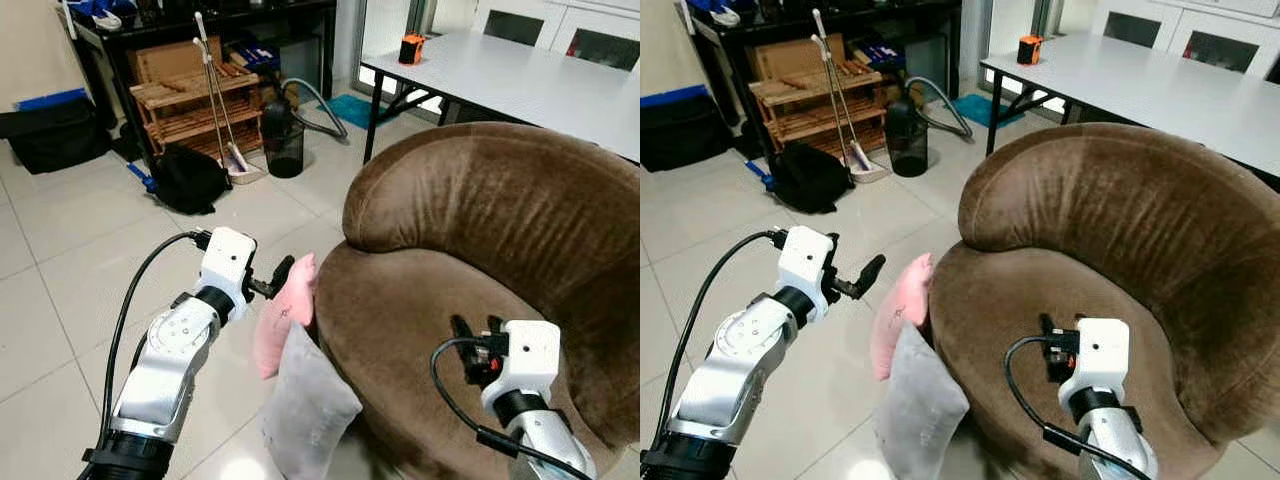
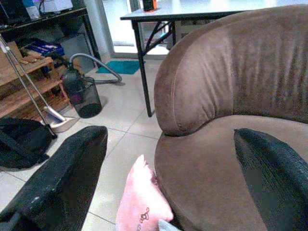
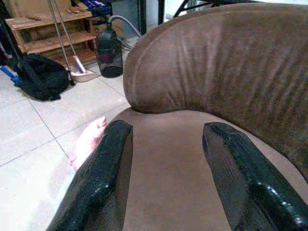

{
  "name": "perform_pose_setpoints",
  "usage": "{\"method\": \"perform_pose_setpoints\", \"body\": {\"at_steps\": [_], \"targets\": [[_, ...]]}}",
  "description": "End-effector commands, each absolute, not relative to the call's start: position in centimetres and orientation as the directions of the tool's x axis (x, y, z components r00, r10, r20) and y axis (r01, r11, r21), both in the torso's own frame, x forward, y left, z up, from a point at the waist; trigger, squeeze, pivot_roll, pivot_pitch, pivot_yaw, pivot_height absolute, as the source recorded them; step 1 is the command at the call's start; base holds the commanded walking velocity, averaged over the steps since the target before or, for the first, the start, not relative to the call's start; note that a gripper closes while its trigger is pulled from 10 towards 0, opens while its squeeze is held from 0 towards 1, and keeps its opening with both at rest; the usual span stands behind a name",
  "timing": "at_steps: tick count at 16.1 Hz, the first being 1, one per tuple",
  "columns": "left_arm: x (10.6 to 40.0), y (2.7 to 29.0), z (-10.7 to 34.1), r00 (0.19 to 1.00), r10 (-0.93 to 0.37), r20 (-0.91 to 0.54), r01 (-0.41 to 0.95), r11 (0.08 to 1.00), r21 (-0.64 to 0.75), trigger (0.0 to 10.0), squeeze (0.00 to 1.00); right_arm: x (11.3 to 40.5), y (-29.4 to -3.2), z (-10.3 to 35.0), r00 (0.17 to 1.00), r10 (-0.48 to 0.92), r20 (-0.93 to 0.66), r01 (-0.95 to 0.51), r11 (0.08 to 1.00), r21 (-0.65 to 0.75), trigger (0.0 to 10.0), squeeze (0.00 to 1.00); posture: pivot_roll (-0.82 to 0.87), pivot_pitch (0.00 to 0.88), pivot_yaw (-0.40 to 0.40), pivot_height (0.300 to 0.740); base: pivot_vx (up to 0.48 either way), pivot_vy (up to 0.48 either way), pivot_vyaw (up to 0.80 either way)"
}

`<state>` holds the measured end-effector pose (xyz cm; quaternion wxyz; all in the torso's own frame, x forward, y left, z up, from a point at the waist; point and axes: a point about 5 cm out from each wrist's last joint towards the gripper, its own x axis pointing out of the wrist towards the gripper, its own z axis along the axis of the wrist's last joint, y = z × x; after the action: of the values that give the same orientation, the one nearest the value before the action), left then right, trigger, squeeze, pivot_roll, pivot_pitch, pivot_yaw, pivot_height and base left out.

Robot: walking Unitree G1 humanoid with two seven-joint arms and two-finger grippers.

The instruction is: Move the pillow to the sofa from floor

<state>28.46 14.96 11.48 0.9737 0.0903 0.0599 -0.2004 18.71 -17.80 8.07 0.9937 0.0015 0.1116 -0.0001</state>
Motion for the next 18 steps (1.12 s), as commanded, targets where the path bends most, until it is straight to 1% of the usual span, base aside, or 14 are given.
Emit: {"method": "perform_pose_setpoints", "body": {"at_steps": [1,8,16,18], "targets": [[28.43,14.99,11.76,0.915,-0.376,-0.147,0.397,0.905,0.155,10.0,0.00,18.95,-17.73,8.44,0.978,0.004,-0.207,-0.002,1.000,0.010,10.0,0.00,-0.04,0.016,-0.002,0.740,0.000,0.000,0.00],[28.38,15.15,11.80,0.917,-0.371,-0.148,0.393,0.906,0.161,10.0,0.00,18.80,-18.09,8.20,0.975,-0.022,-0.222,0.023,1.000,0.002,10.0,0.00,-0.04,0.024,0.002,0.740,0.000,0.000,0.00],[28.30,15.10,11.70,0.915,-0.373,-0.153,0.396,0.903,0.166,10.0,0.00,18.51,-18.30,8.02,0.971,-0.032,-0.236,0.032,0.999,-0.003,10.0,0.00,-0.04,0.030,0.002,0.740,-0.304,0.000,0.00],[28.37,15.10,11.77,0.921,-0.361,-0.147,0.384,0.907,0.174,10.0,0.00,18.49,-18.36,8.07,0.972,-0.034,-0.233,0.039,0.999,0.016,10.0,0.00,-0.05,0.031,-0.001,0.740,0.000,0.000,0.00]]}}
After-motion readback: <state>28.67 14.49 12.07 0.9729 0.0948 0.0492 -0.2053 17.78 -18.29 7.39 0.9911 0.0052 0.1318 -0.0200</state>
